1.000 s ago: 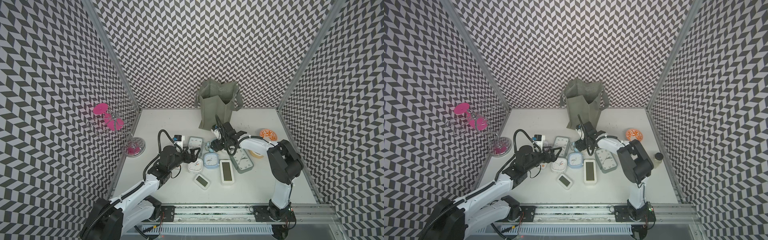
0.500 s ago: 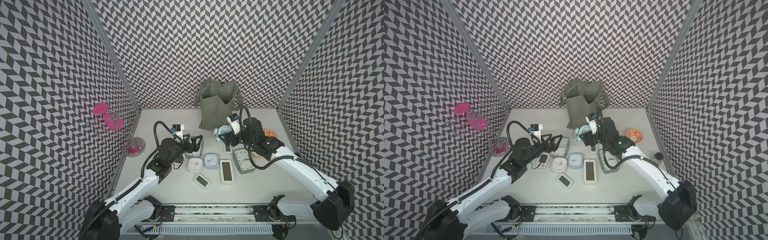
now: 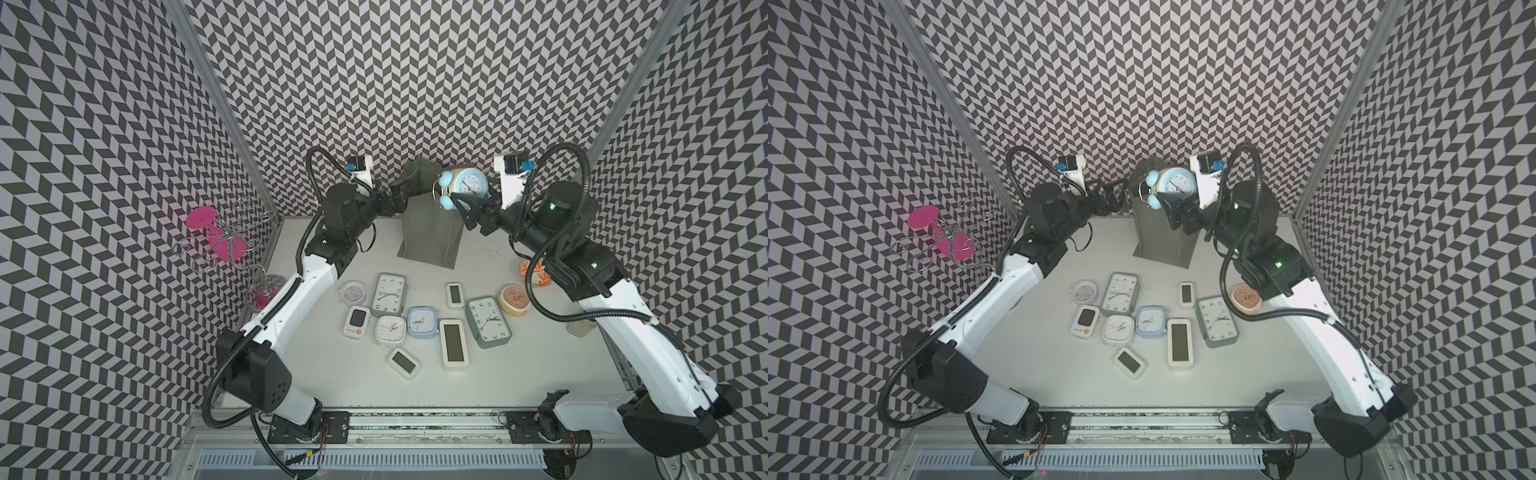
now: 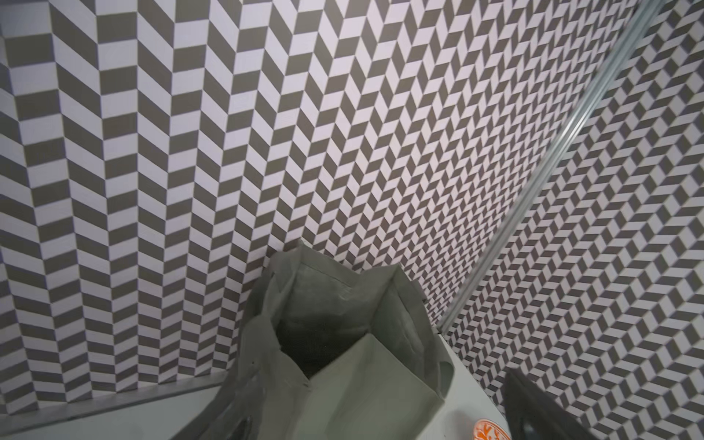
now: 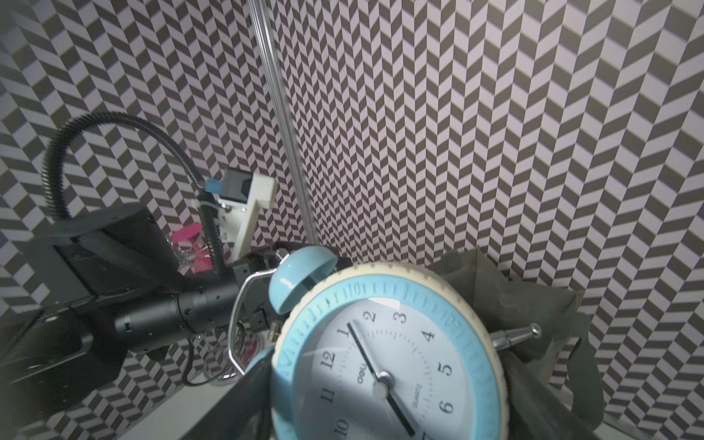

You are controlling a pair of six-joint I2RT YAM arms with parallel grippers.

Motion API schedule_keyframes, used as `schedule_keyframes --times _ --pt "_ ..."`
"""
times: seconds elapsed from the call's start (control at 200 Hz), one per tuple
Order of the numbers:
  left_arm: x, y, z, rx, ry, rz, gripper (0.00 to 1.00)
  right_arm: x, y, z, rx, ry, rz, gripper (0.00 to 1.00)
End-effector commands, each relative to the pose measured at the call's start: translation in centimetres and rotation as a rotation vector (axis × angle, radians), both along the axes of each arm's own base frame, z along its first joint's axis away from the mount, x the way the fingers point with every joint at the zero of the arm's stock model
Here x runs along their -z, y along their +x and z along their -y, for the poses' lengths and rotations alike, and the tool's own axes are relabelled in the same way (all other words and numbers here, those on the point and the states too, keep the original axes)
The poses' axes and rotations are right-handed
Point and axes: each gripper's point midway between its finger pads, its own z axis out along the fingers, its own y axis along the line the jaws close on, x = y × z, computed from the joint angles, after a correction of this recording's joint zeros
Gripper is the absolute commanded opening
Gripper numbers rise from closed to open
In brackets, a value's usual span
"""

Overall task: Put the alarm clock into the canvas bag
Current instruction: Adjust the canvas bag at the center of the board.

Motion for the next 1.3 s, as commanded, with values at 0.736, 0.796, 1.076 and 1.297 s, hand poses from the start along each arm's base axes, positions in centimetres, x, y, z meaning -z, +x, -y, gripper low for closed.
schedule_keyframes --times 0.736,0.796,1.076,1.297 --pt "14.5 17.3 1.6 0.260 0.086 -0.224 0.63 4.0 17.6 -0.2 0.052 -0.025 -0.072 0.48" --pt "14.8 17.0 2.1 0.292 0.089 -0.218 0.51 4.9 18.1 -0.1 0.053 -0.031 -0.087 0.48" --pt "12.9 15.0 3.6 0.358 0.136 -0.140 0.03 6.7 18.4 0.7 0.078 -0.056 -0.131 0.47" --pt "9.6 12.2 5.1 0.378 0.186 -0.068 0.00 6.9 17.3 1.7 0.097 -0.066 -0.137 0.47"
